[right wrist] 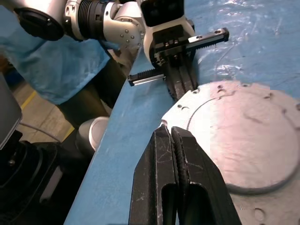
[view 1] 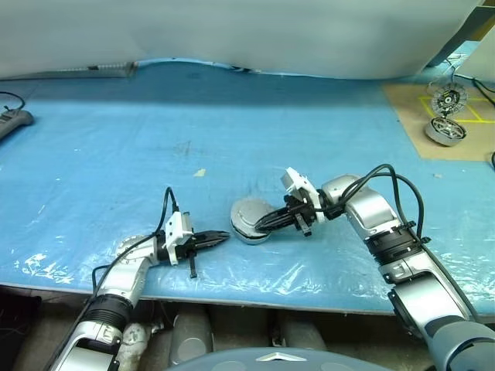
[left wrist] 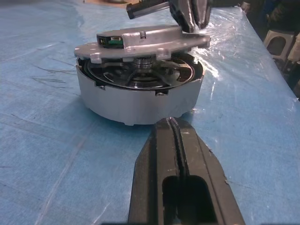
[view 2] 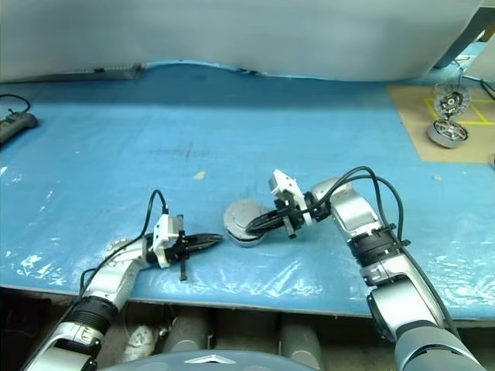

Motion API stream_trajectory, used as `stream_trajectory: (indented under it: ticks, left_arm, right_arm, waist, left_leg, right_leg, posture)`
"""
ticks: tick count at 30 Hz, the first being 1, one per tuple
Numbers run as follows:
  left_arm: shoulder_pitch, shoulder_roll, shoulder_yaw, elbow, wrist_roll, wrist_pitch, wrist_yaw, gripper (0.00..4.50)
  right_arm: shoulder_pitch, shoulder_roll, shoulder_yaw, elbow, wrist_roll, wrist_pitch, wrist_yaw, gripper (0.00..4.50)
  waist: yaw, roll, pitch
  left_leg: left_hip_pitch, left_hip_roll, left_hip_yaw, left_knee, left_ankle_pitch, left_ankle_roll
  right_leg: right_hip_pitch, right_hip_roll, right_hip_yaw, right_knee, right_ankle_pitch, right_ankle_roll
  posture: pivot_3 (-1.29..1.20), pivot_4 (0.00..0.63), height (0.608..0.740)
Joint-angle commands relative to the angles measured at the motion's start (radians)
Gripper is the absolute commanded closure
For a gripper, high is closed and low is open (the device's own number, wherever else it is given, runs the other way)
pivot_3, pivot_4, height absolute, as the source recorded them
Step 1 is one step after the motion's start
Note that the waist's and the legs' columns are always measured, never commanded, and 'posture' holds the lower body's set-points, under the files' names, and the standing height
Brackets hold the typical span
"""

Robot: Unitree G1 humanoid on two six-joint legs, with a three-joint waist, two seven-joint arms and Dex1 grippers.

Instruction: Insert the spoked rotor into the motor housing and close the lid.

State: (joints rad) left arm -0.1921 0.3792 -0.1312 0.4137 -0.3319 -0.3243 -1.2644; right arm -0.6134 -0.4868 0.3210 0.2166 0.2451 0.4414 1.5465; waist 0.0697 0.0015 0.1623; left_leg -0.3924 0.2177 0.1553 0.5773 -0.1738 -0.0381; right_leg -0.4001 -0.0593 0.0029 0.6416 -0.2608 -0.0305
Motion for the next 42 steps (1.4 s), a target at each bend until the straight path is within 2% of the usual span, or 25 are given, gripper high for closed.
stream_trajectory:
  ticks: [1,6,10,17,21,27,32,36,42]
  left_arm:
    - [0.024,0.000,0.007,0.033,0.010,-0.007,-0.002,4.46]
    - [0.026,-0.001,0.021,-0.062,-0.010,0.049,0.039,4.46]
    - [0.034,0.018,0.044,-0.199,-0.042,0.164,0.093,4.46]
    - [0.043,0.045,0.035,-0.369,-0.064,0.314,0.146,4.46]
    - [0.050,0.054,0.040,-0.418,-0.072,0.359,0.156,4.46]
    - [0.084,0.077,0.075,-0.461,-0.099,0.402,0.171,4.46]
    - [0.111,0.083,0.086,-0.504,-0.100,0.431,0.207,4.46]
    - [0.119,0.096,0.104,-0.520,-0.107,0.448,0.222,4.50]
    - [0.108,0.115,0.143,-0.467,-0.119,0.424,0.200,4.50]
  right_arm:
    - [0.016,-0.007,-0.018,-0.057,0.027,-0.008,-0.018,4.50]
    - [0.053,-0.017,-0.060,-0.140,0.067,0.018,-0.070,4.50]
    - [0.102,-0.044,-0.104,-0.266,0.132,0.100,-0.122,4.50]
    - [0.229,-0.105,-0.042,-0.344,0.105,0.099,-0.155,4.50]
    - [0.255,-0.124,-0.049,-0.351,0.125,0.104,-0.167,4.50]
    - [0.254,-0.184,-0.194,-0.452,0.293,0.238,-0.186,4.50]
    - [0.233,-0.124,-0.270,-0.489,0.287,0.231,-0.379,4.50]
    - [0.222,-0.014,-0.236,-0.516,0.257,0.241,-0.547,3.20]
    - [0.224,0.107,-0.138,-0.486,0.190,0.250,-0.711,1.11]
  waist:
    - [0.000,0.000,0.000]
    - [0.002,0.000,0.000]
    - [0.006,-0.001,0.000]
    - [0.010,-0.001,0.001]
    - [0.006,-0.001,0.001]
    - [0.005,-0.001,0.001]
    - [0.005,-0.001,0.001]
    - [0.001,-0.001,0.001]
    - [0.000,0.000,0.001]
  left_leg:
    - [0.001,0.000,0.000,0.000,0.000,0.000]
    - [0.002,0.002,0.002,-0.002,0.000,0.000]
    - [0.001,0.003,0.002,-0.002,0.000,0.000]
    - [0.001,0.002,0.002,-0.004,0.000,-0.001]
    - [0.001,0.000,0.002,-0.005,0.000,-0.001]
    - [0.000,-0.002,0.002,-0.006,0.000,-0.001]
    - [0.001,-0.002,0.002,-0.007,0.000,-0.001]
    - [0.001,-0.002,0.002,-0.007,0.001,-0.001]
    - [0.001,-0.003,0.002,-0.009,0.001,-0.002]
  right_leg:
    - [0.001,0.000,0.000,0.000,0.000,0.000]
    - [0.002,0.000,0.002,-0.001,0.000,0.000]
    - [0.000,0.000,0.001,-0.002,0.000,0.000]
    - [0.000,-0.001,0.002,-0.005,0.000,0.000]
    - [0.000,0.000,0.002,-0.005,0.000,0.001]
    - [0.000,0.000,0.002,-0.007,0.000,0.001]
    - [0.001,0.000,0.002,-0.008,0.000,0.001]
    - [0.000,0.000,0.002,-0.008,0.000,0.001]
    - [0.000,0.000,0.002,-0.009,0.000,0.001]
  posture:
    - [0.00,0.150,0.740]
    - [0.00,0.150,0.740]
    - [0.00,0.150,0.740]
    - [0.00,0.150,0.740]
    - [0.00,0.150,0.740]
    - [0.00,0.150,0.740]
    - [0.00,0.150,0.740]
    - [0.00,0.150,0.740]
    - [0.00,0.150,0.740]
